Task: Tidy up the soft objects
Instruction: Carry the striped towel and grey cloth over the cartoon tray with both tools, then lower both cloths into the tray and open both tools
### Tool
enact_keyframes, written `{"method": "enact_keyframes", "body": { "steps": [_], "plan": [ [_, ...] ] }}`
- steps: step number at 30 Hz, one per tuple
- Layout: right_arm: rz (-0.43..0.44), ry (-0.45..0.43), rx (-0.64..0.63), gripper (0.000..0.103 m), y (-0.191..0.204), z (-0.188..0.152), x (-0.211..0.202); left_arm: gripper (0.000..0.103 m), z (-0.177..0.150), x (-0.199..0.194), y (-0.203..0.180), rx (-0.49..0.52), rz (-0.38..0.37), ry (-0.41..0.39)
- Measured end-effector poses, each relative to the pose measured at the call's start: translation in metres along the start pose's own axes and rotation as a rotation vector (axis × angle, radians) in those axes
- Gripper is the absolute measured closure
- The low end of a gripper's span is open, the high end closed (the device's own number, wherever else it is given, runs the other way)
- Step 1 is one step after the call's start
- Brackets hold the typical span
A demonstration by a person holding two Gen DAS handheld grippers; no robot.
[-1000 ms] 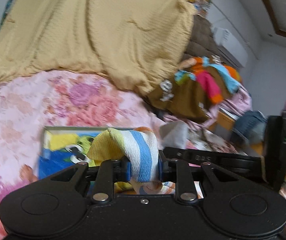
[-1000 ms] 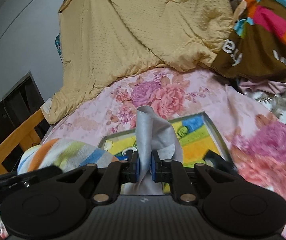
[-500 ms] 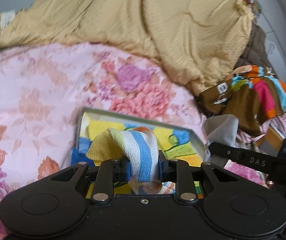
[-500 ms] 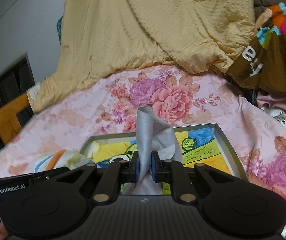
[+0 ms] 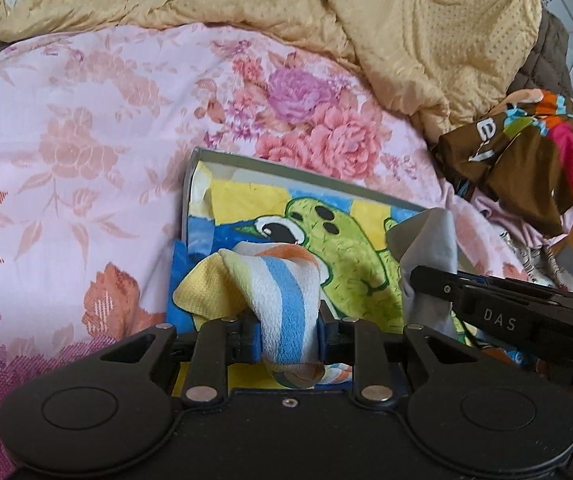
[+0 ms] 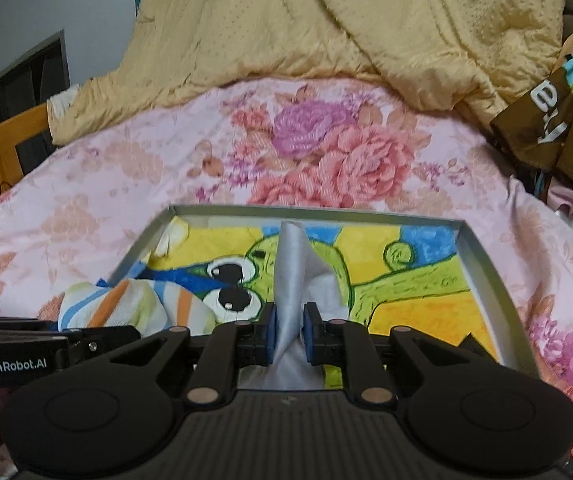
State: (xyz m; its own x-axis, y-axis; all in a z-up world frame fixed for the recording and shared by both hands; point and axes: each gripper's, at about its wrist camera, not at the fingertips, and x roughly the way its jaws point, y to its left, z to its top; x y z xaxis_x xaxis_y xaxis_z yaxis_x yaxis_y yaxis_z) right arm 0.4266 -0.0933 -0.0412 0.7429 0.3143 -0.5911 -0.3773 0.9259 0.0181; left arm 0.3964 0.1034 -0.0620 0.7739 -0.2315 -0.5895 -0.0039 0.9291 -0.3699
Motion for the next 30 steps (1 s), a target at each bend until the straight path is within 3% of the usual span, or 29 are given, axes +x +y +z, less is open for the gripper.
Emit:
{"method": "enact_keyframes", "body": {
  "steps": [3,9,16,21,26,30],
  "plan": [
    [0.000,0.018,0.018,0.084,-0.002,-0.002,0.003,0.075,-0.001,0.001,0.001,0.002,0.005,0.008],
    [0.006,0.023,0.030,0.068,-0.006,-0.001,0.001,0.069,-0.001,-0.001,-0.003,0.019,0.024,0.017],
    [0.009,0.009,0.048,0.049,-0.009,0.004,-0.015,0.046,0.000,-0.015,-0.007,0.040,0.040,-0.014],
    [0.008,-0.019,0.065,0.039,-0.012,0.008,-0.034,0.034,-0.001,-0.031,-0.013,0.051,0.045,-0.048],
    [-0.004,-0.056,0.080,0.018,-0.016,0.009,-0.061,0.025,-0.002,-0.054,-0.022,0.064,0.037,-0.096],
    [-0.011,-0.086,0.099,0.011,-0.020,0.009,-0.084,0.015,-0.002,-0.080,-0.033,0.095,0.032,-0.165]
  ]
}}
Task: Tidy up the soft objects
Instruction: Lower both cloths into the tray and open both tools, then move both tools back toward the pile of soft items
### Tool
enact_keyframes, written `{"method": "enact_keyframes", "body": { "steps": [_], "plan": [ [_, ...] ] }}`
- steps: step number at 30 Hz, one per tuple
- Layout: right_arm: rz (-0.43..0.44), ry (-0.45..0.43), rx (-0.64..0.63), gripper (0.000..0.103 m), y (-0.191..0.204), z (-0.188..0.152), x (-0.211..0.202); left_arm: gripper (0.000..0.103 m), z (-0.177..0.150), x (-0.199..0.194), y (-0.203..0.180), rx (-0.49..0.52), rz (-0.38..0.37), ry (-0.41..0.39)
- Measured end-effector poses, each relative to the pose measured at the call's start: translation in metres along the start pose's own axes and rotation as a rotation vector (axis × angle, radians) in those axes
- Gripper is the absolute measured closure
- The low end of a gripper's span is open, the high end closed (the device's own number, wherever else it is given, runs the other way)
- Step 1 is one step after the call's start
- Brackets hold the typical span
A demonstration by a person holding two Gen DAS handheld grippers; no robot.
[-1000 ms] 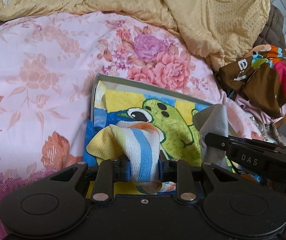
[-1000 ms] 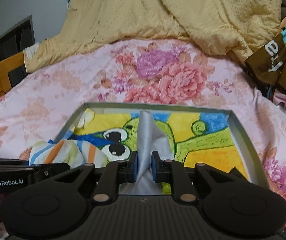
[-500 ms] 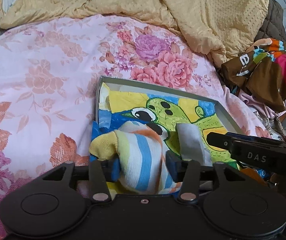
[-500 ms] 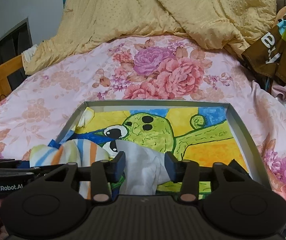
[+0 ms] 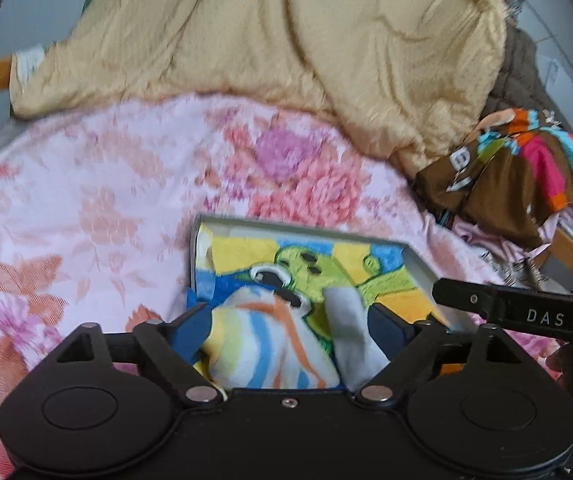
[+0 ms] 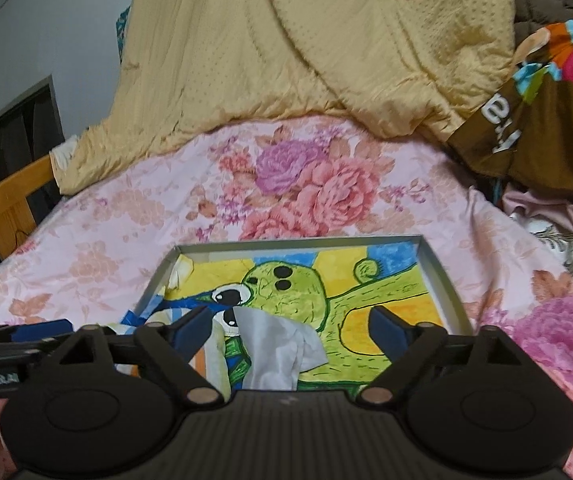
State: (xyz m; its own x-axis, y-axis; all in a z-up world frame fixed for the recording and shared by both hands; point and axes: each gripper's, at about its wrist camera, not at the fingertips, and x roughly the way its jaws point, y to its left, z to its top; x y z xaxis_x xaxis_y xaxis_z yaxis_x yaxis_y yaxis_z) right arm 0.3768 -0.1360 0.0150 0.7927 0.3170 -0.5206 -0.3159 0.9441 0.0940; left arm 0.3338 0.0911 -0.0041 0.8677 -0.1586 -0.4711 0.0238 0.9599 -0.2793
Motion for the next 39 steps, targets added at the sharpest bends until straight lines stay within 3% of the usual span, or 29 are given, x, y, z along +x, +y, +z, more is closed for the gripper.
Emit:
{"method": "enact_keyframes", "body": {
  "steps": [8,17,28,39],
  "plan": [
    [-0.013,-0.073,0.015,0.004,-0.001,-0.006,-0.050,0.005,0.005,-0.052,-0.021,0.042,0.004,-0.107],
    [0.003,-0.116,0.035,0.001,0.003,-0.029,-0.108,0.001,-0.013,-0.104,-0.029,0.065,0.038,-0.135],
    [-0.012,-0.128,0.026,0.000,0.013,-0.067,-0.164,0.001,-0.051,-0.154,-0.043,0.076,0.050,-0.093],
    [0.008,-0.095,-0.014,0.000,0.030,-0.103,-0.194,0.001,-0.077,-0.191,-0.019,-0.059,0.066,0.009]
  ]
}}
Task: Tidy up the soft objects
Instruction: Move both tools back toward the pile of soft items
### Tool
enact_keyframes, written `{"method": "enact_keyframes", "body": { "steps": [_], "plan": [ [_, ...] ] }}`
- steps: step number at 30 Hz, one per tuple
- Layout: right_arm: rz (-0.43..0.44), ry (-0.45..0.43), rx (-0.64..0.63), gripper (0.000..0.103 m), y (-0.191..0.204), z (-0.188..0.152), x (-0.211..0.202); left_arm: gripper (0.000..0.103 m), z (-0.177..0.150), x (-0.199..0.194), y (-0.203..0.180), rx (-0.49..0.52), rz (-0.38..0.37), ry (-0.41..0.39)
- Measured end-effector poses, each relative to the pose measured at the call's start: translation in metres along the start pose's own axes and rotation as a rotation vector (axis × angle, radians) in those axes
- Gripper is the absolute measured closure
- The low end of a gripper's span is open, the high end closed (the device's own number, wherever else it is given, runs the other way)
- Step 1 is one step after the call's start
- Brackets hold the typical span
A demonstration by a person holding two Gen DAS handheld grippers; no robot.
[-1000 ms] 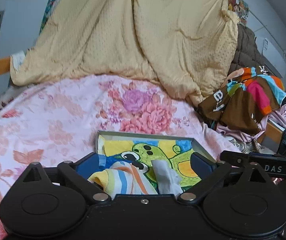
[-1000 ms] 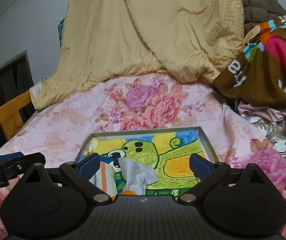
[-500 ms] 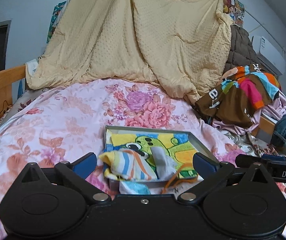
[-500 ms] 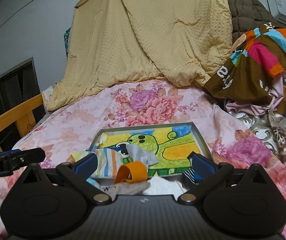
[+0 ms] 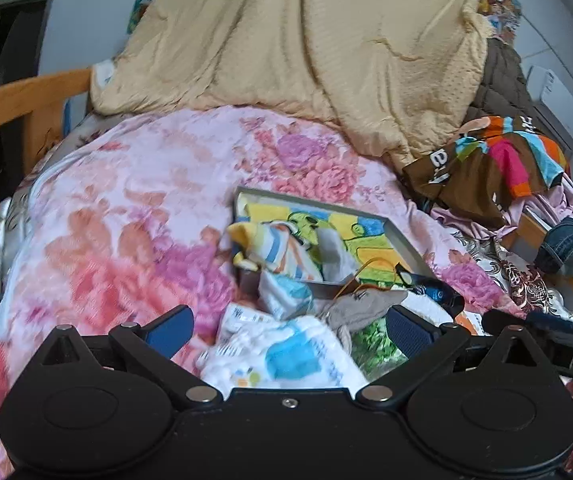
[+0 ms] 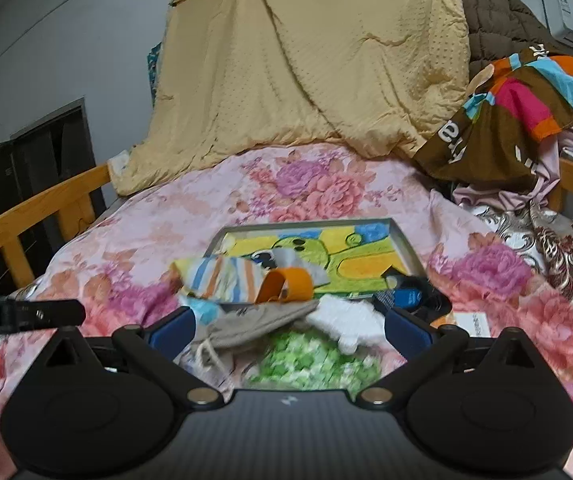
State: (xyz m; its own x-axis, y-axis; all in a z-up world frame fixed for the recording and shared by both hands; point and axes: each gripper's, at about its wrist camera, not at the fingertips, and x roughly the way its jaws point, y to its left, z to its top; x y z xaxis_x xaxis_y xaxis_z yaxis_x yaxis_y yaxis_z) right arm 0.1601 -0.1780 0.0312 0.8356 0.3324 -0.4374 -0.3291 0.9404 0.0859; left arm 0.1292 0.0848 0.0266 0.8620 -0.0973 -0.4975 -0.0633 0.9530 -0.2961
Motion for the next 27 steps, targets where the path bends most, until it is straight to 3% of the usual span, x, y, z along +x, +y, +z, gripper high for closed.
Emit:
{"method": "enact_keyframes", "body": {
  "steps": [10,27],
  "plan": [
    [0.063,0.082,-0.079,0.000,0.032,-0.033,-0.014,0.001,-0.017,-0.014,0.012,-0.086,0.026,0.121],
    [0.170,0.225,-0.148,0.000,0.069,-0.075,-0.021,0.001,-0.033,-0.028,0.000,0.007,0.090,0.249]
  ]
}}
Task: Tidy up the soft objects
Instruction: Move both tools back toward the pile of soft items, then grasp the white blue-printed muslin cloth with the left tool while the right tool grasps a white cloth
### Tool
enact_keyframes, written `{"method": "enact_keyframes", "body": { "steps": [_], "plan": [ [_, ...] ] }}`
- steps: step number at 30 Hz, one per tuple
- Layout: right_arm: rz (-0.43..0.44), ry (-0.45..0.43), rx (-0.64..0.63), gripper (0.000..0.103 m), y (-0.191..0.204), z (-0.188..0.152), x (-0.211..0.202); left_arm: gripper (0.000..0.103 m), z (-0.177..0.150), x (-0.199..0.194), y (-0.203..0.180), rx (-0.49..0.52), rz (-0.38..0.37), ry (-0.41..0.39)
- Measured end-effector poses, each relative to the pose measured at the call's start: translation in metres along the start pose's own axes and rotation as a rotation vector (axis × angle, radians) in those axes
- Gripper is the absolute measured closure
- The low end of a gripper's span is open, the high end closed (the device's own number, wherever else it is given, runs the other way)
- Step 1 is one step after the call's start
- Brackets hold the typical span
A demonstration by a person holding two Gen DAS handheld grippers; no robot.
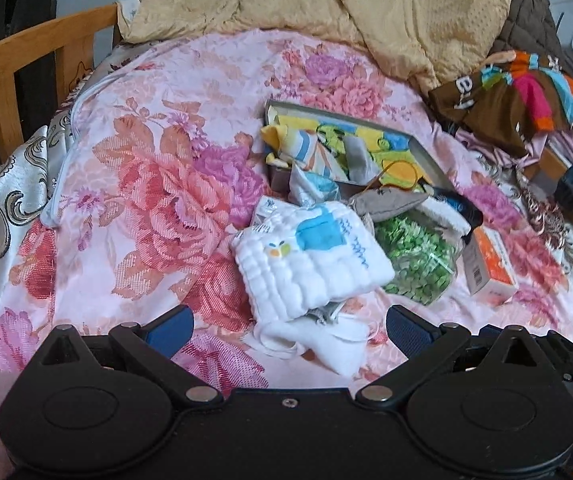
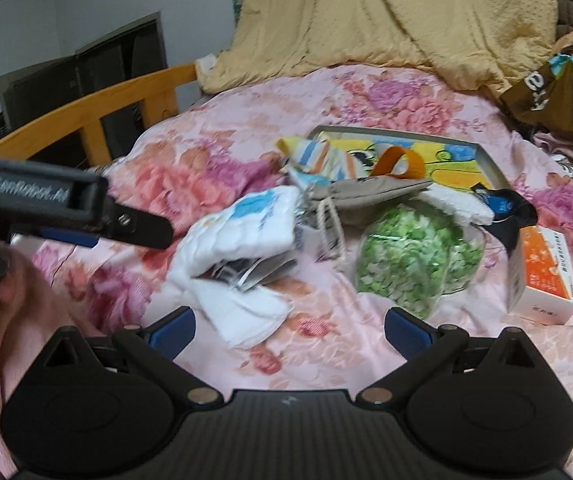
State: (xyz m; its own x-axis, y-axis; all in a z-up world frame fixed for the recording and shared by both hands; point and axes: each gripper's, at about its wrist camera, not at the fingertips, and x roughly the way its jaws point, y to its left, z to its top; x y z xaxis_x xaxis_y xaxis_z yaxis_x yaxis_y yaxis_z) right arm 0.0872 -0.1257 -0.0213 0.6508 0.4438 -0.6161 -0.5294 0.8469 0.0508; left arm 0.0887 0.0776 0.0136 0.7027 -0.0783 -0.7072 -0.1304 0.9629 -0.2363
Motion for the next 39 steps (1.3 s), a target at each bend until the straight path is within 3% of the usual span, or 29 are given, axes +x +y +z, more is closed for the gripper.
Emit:
{"method": "enact_keyframes", "body": {
  "steps": [8,20,24,32,39],
  "plan": [
    [0.017,0.027,-0.011,0.000,0.003,-0.002,0.006,0.001,0.021,0.021,0.009,0.038,-0.064,0.165],
    [0.037,0.065,0.071,0.000,-0.005,-0.005,0.023,0.001,0.053,0.054,0.009,0.181,-0.053,0.244],
    [0.060,0.082,0.156,0.000,-0.015,-0.006,0.032,0.001,0.058,0.067,0.016,0.146,-0.078,0.249],
    [0.118,0.115,0.251,0.000,-0.018,-0.008,0.052,0.001,0.064,0.088,0.030,0.019,-0.205,0.271],
    [0.148,0.112,0.255,0.001,-0.011,-0.005,0.066,0.001,0.065,0.110,0.021,0.037,-0.230,0.331]
  ]
}}
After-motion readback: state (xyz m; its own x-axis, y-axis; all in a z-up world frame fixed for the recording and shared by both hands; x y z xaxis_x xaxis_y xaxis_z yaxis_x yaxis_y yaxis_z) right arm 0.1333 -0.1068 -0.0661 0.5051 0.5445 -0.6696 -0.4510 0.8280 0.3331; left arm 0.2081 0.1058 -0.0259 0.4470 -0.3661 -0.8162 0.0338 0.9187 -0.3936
